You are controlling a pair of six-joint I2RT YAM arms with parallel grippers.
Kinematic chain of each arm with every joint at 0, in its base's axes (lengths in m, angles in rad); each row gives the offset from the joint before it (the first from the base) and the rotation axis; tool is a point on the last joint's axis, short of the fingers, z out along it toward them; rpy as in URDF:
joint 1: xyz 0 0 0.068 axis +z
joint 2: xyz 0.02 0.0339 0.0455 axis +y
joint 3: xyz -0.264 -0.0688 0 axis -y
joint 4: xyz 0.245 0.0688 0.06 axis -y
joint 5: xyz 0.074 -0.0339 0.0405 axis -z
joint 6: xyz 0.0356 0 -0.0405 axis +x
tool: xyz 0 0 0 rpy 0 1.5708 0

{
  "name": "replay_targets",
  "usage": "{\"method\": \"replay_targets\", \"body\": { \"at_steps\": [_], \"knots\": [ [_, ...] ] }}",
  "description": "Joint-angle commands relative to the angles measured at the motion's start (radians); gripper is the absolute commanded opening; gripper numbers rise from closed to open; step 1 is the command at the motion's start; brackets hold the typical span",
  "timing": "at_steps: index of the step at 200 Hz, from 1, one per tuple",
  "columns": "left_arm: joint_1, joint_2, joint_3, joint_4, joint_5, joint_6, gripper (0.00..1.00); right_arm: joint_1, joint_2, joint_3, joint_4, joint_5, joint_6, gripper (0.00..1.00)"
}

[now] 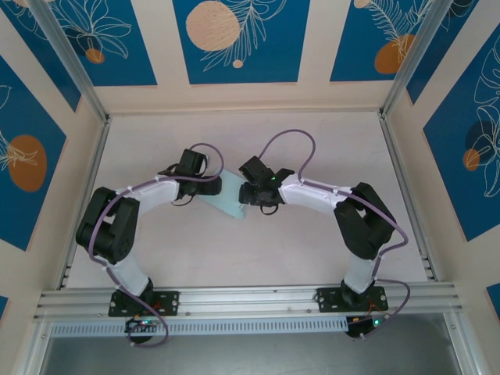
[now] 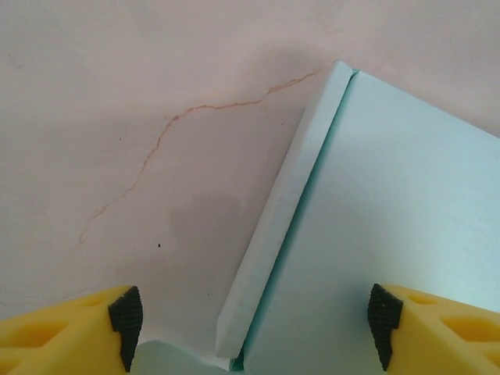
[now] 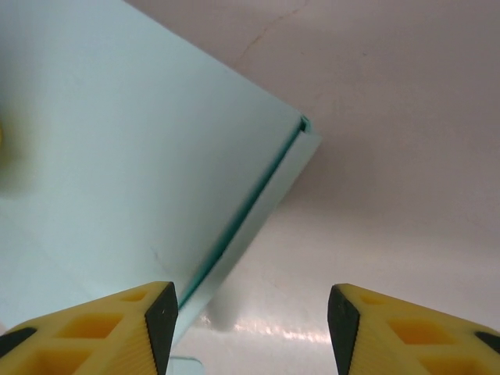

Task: Fold the paper box

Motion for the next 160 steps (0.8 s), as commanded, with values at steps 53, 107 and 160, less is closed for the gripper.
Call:
{"method": "replay_targets", "body": {
  "at_steps": [53,107,160],
  "knots": [
    [-0.005,0.002,-0.068,0.042,0.149,-0.046,0.59,-0.061,0.075,0.031,0.035,-0.149,-0.06,0.39],
    [-0.027,-0.12,-0.217,0.206,0.311,-0.24,0.55,-0.134,0.055,0.055,-0.045,-0.197,-0.196,0.39],
    [-0.023,-0.291,-0.271,0.111,0.158,-0.239,0.75,-0.094,-0.107,-0.036,0.002,-0.106,-0.383,0.45]
  ]
}}
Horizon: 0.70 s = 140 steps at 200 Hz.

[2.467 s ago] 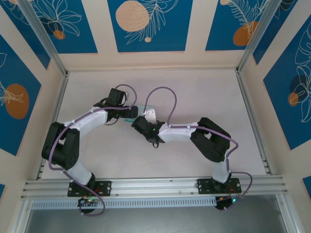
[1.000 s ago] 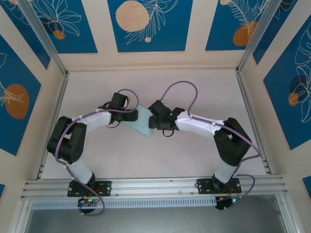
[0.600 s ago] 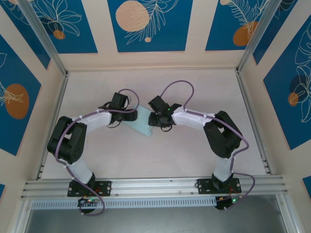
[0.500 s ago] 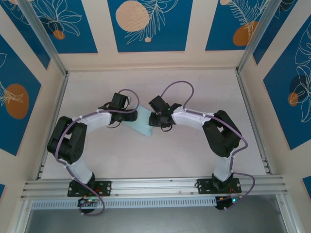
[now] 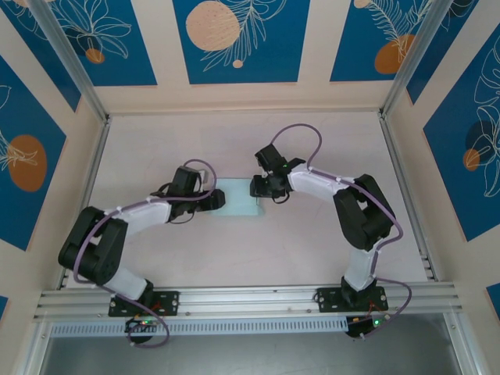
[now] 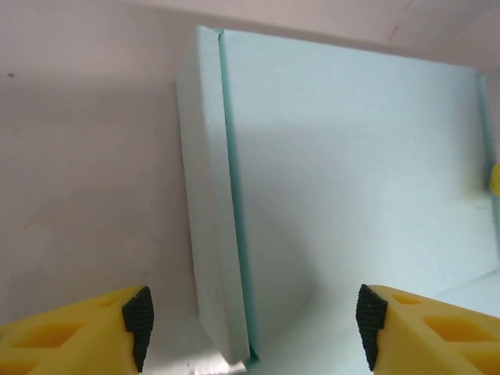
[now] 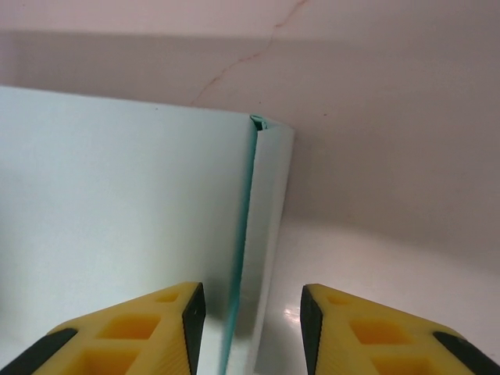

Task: Fold the paper box

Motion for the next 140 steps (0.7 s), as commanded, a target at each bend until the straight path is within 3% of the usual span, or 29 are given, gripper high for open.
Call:
{"method": "replay_targets", "body": {
  "at_steps": [1,39,84,140],
  "knots": [
    [0.006,-0.089,-0.002,-0.05,-0.06,-0.003,0.75,0.06,-0.142,-0.05,0.008,0.077,-0.145,0.45],
    [0.067,-0.126,0.011,-0.051,-0.042,-0.009,0.82,0.211,-0.244,-0.095,0.019,0.348,-0.345,0.55],
    [0.143,-0.03,0.088,-0.067,0.025,-0.022,0.83,0.4,-0.163,-0.106,0.089,0.624,-0.605,0.75],
    [0.198,0.036,0.1,0.0,0.091,-0.069,0.83,0.508,-0.038,-0.128,0.22,0.746,-0.795,0.81]
  ]
}}
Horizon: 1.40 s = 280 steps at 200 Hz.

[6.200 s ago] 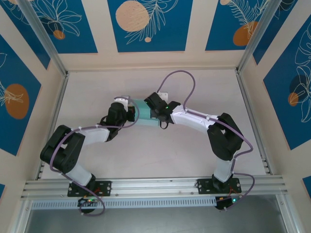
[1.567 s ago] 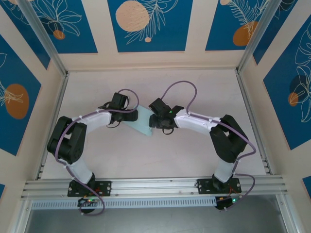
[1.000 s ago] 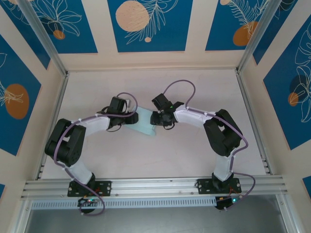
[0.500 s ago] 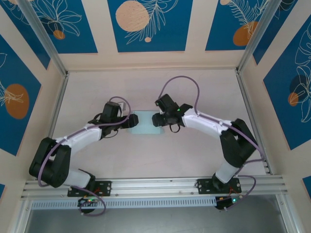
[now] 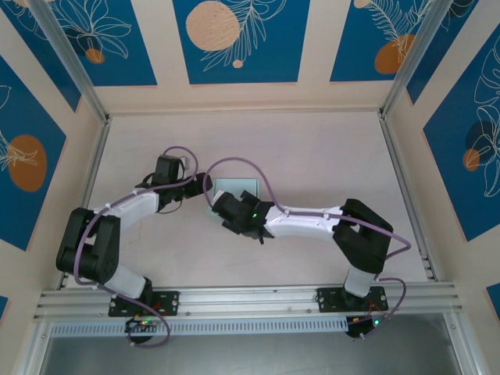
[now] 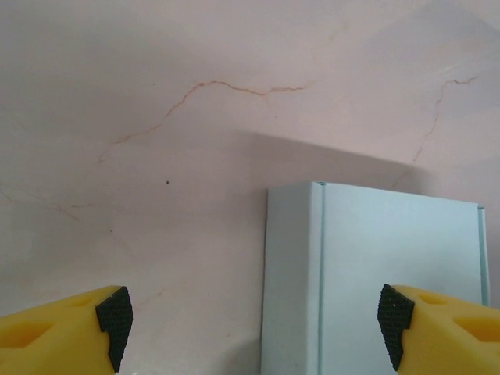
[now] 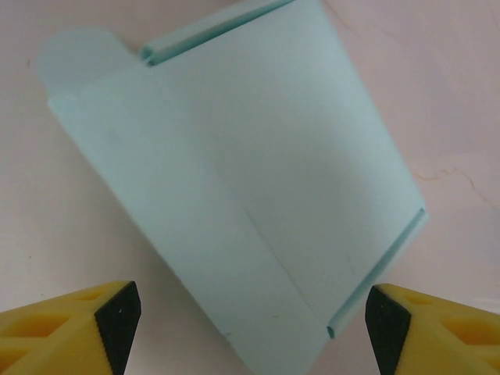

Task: Fold the paper box

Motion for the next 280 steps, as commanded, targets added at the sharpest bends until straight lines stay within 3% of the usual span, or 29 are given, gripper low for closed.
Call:
{"method": "replay_targets", "body": {
  "at_steps": [1,48,79,167,191,248,280],
  "knots": [
    [0.022,0.02,0.027,0.03,0.048,-0.029,0.83,0.023,0.039,-0.01,0.079,0.106,-0.133,0.81],
    [0.029,0.026,0.026,0.036,0.053,-0.032,0.83,0.024,0.153,0.027,0.133,0.165,-0.204,0.8],
    [0.033,0.024,0.021,0.034,0.053,-0.032,0.84,0.005,0.192,0.053,0.183,0.175,-0.215,0.74],
    [0.042,0.019,0.017,0.027,0.048,-0.026,0.84,-0.004,0.217,0.108,0.191,0.176,-0.26,0.25],
    [0.048,0.007,0.021,0.022,0.045,-0.025,0.84,-0.004,0.199,0.114,0.166,0.172,-0.259,0.16],
    [0.073,-0.053,0.034,0.006,0.05,-0.021,0.85,-0.001,0.124,0.143,0.081,0.142,-0.247,0.07],
    [0.091,-0.096,0.032,-0.012,0.039,-0.014,0.85,0.002,0.068,0.204,-0.062,0.079,-0.174,0.03]
  ]
}}
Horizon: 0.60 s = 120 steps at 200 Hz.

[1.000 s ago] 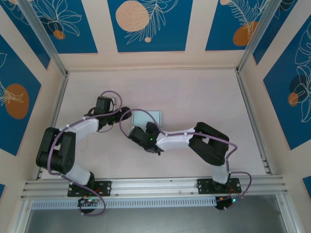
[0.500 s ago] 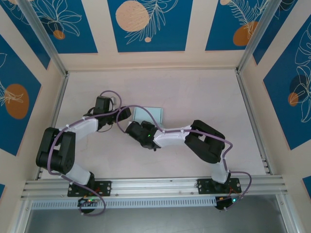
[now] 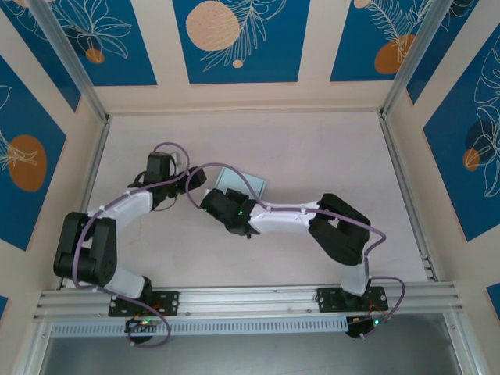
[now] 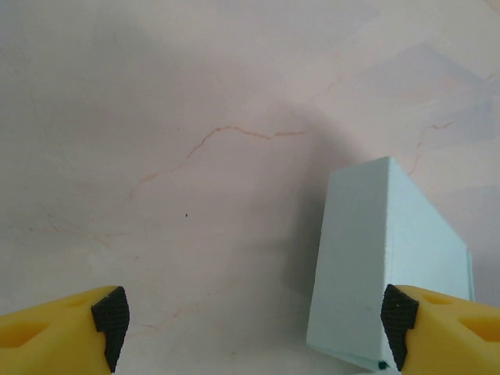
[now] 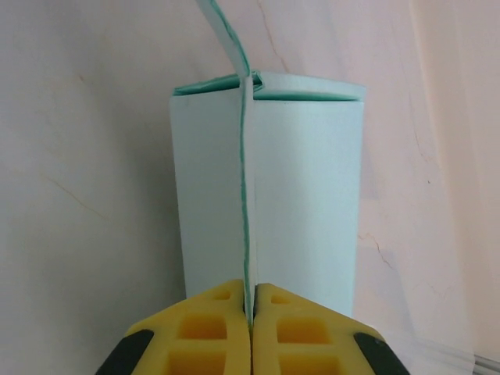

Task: Fold the paper box

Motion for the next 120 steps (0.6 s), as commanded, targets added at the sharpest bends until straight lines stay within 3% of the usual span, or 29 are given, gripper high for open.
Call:
{"method": "replay_targets", "body": {
  "at_steps": [1,26,45,99,120],
  "knots": [
    [0.024,-0.052,0.028,-0.029,0.008,0.005,0.86,0.009,-0.074,0.072,-0.136,-0.076,0.08,0.03],
    [0.039,-0.103,0.015,-0.044,-0.016,0.01,0.86,-0.008,-0.124,0.154,-0.319,-0.188,0.174,0.0],
    [0.048,-0.154,-0.001,-0.049,-0.039,0.013,0.86,-0.047,-0.158,0.238,-0.473,-0.35,0.25,0.0],
    [0.055,-0.303,-0.08,-0.023,-0.074,-0.002,0.86,-0.307,-0.162,0.459,-0.799,-1.038,0.356,0.0],
    [0.056,-0.337,-0.153,0.056,-0.055,-0.044,0.86,-0.38,-0.099,0.517,-0.881,-1.138,0.341,0.0]
  ]
}}
